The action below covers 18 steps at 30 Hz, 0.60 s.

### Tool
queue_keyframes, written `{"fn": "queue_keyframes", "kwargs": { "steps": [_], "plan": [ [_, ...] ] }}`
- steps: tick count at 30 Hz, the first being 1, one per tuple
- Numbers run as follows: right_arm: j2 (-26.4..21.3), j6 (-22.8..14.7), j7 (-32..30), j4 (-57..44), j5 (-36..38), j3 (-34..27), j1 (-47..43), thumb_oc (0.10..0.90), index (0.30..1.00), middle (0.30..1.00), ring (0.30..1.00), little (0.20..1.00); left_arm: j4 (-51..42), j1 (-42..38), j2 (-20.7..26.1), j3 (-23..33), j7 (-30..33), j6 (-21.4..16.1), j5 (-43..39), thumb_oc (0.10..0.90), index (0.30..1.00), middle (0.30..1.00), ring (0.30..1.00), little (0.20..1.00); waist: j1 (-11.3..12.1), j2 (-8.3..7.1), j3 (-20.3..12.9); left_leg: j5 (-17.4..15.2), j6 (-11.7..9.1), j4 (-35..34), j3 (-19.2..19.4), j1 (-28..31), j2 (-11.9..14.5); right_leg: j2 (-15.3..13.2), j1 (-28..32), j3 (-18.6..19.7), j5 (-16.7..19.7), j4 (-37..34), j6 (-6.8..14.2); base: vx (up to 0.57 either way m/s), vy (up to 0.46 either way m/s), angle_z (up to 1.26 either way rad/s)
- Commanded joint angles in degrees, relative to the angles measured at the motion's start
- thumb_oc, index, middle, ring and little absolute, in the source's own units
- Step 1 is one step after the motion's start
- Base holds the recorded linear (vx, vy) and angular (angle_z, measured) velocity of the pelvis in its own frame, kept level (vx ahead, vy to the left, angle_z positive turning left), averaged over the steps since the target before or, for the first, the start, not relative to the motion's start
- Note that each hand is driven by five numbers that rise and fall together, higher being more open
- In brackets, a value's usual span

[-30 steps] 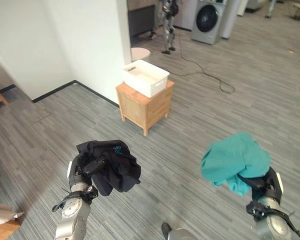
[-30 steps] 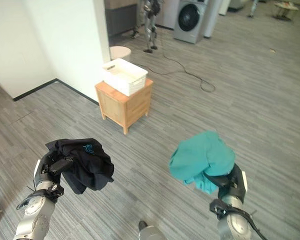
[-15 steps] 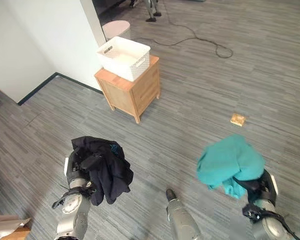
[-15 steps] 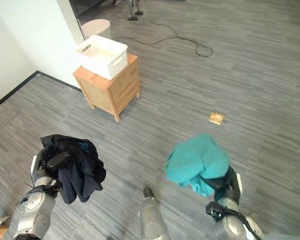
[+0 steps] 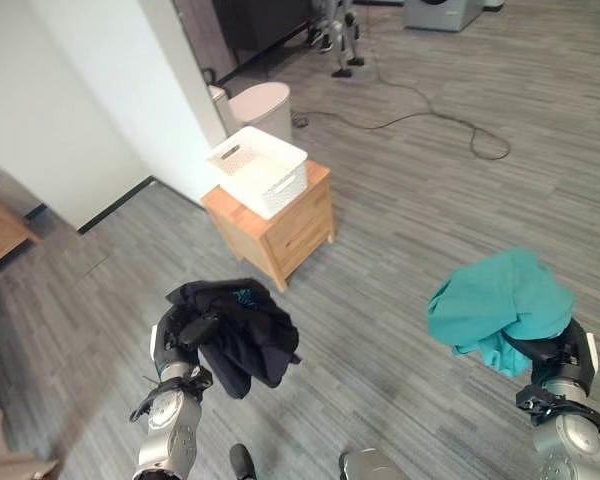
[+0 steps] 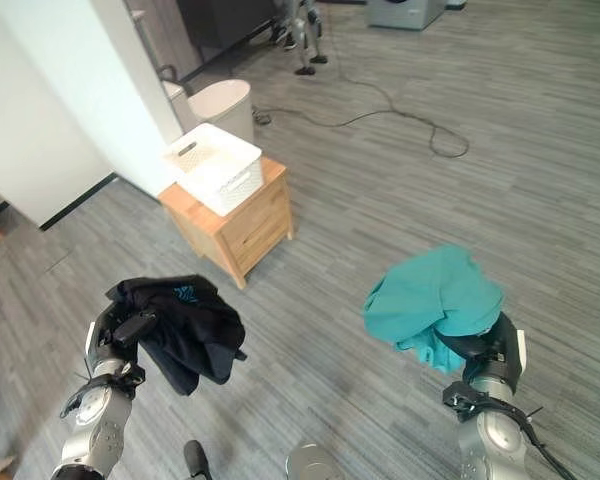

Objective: Pick up bed clothes into laundry basket.

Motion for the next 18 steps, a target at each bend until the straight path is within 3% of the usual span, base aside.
{"fn": "queue_keyframes", "kwargs": {
  "steps": [1, 2, 5, 6, 9, 10, 11, 13, 16, 17, 18],
  "plan": [
    [-3.08, -5.98, 0.1, -7.76, -1.9, -1.78, -4.45, 0.4, 0.3, 0.3, 0.3, 0.3, -5.6, -7.08, 5.17, 3.44, -0.84, -6.44, 0.03, 0.4, 0.3, 0.3, 0.3, 0.3, -0.66, -0.6, -3.05, -3.08, 0.21, 1.47, 2.25, 3.98, 0.05, -11.65, -0.68, 2.53, 5.2, -9.16, 10.29, 0.31, 0.219, -0.47],
    [-3.1, -5.83, -0.03, -7.57, -3.57, -1.44, -5.6, 0.4, 0.3, 0.3, 0.3, 0.3, -6.53, -7.45, 6.02, 3.27, -0.88, -6.16, 0.52, 0.4, 0.3, 0.3, 0.3, 0.3, -0.09, -0.72, -3.31, -5.13, 1.66, 1.67, 3.63, 4.88, -1.15, -13.14, -0.67, 3.08, 5.94, -8.12, 11.59, 0.32, 0.216, -0.82],
    [-5.98, -4.56, 0.13, -7.69, -7.09, 0.13, -8.41, 0.4, 0.3, 0.3, 0.3, 0.3, -6.55, -8.97, 7.86, 2.09, -1.27, -5.55, 2.03, 0.4, 0.3, 0.3, 0.3, 0.3, 0.5, -0.99, -2.25, -6.77, 3.4, 1.83, 5.8, 5.71, -2.72, -14.13, -4.03, 5.81, 8.61, -1.66, 13.96, 0.22, 0.206, -0.92],
    [-7.93, -4.75, 1.5, -9.9, -7.32, -0.08, -9.61, 0.4, 0.3, 0.3, 0.3, 0.3, -6.71, -10.89, 8.69, 0.67, -1.66, -5.2, 2.95, 0.4, 0.3, 0.3, 0.3, 0.3, 0.29, -1.59, -1.49, -6.86, 4.03, 0.95, 6.37, 6.8, -3.68, -14.63, -5.22, 6.51, 11.63, 0.84, 14.63, 0.17, 0.186, -0.28],
    [-8.89, -4.71, 1.49, -9.9, -7.13, -0.17, -10.29, 0.4, 0.3, 0.3, 0.3, 0.3, -6.55, -11.62, 8.93, 0.11, -1.96, -4.96, 3.13, 0.4, 0.3, 0.3, 0.3, 0.3, 0.53, -1.63, -1.43, -7.02, 4.36, 0.2, 6.45, 7.24, -3.86, -14.64, -5.98, 6.61, 12.41, 2.01, 14.67, 0.09, 0.085, -0.28],
    [-11.73, -5.18, 4.19, -12.59, -6.26, 1.25, -11.49, 0.4, 0.3, 0.3, 0.3, 0.3, -6.96, -13.61, 8.29, -3.44, -2.8, -4.71, 2.82, 0.4, 0.3, 0.3, 0.3, 0.3, 0.32, -2.78, -0.9, -7.27, 4.59, -1.13, 5.65, 8.53, -4.25, -14.72, -8.11, 5.15, 15.26, 7.39, 15.56, 0.1, 0.095, -0.08],
    [-11.82, -5.22, 4.29, -12.51, -6.16, 1.17, -11.59, 0.4, 0.3, 0.3, 0.3, 0.3, -6.88, -13.77, 8.25, -3.44, -2.8, -4.74, 2.82, 0.4, 0.3, 0.3, 0.3, 0.3, 0.37, -2.68, -0.9, -6.92, 4.55, -1.24, 5.68, 8.3, -4.15, -14.58, -8.45, 5.18, 15.53, 7.47, 15.5, 0.1, 0.102, 0.07],
    [-11.85, -5.28, 5.22, -14.12, -6.44, 2.88, -12.36, 0.4, 0.3, 0.3, 0.3, 0.3, -6.39, -14.56, 7.14, -4.39, -2.95, -4.83, 1.92, 0.4, 0.3, 0.3, 0.3, 0.3, 0.4, -2.62, -0.66, -6.97, 4.64, -2.05, 5.33, 8.82, -3.85, -12.26, -10.01, 4.97, 13.24, 8.99, 15.04, 0.03, 0.015, 0.38],
    [-11.34, -5.56, 6.61, -16.61, -7.74, 8.81, -15.88, 0.4, 0.3, 0.3, 0.3, 0.3, -6.41, -16.2, 5.84, -8.34, -4.22, -4.21, 1.27, 0.4, 0.3, 0.3, 0.3, 0.3, 0.77, -2.18, 0.58, -7.85, 4.76, -2.72, 4.42, 9.62, -3.58, -6.3, -15.17, 3.47, 5.78, 8.99, 12.19, 0.05, -0.011, 0.19],
    [-11.37, -5.6, 6.59, -16.48, -7.77, 8.94, -16.08, 0.4, 0.3, 0.3, 0.3, 0.3, -6.33, -16.27, 5.85, -8.24, -4.27, -4.23, 1.23, 0.4, 0.3, 0.3, 0.3, 0.3, 0.67, -2.13, 0.6, -8.01, 4.69, -2.73, 4.39, 9.66, -3.5, -6.2, -15.3, 3.42, 5.49, 9.35, 12.09, 0.08, -0.051, 0.06],
    [-11.18, -5.49, 7.14, -17.16, -8.06, 10.38, -16.59, 0.4, 0.3, 0.3, 0.3, 0.3, -6.58, -16.62, 5.57, -9.3, -5.12, -4.05, 1.01, 0.4, 0.3, 0.3, 0.3, 0.3, 0.46, -2.24, 0.72, -8.7, 4.66, -2.66, 3.95, 10.3, -3.86, -4.21, -16.07, 3.4, 5.18, 7.66, 11.33, 0.11, -0.07, 0.42]
  ]
}}
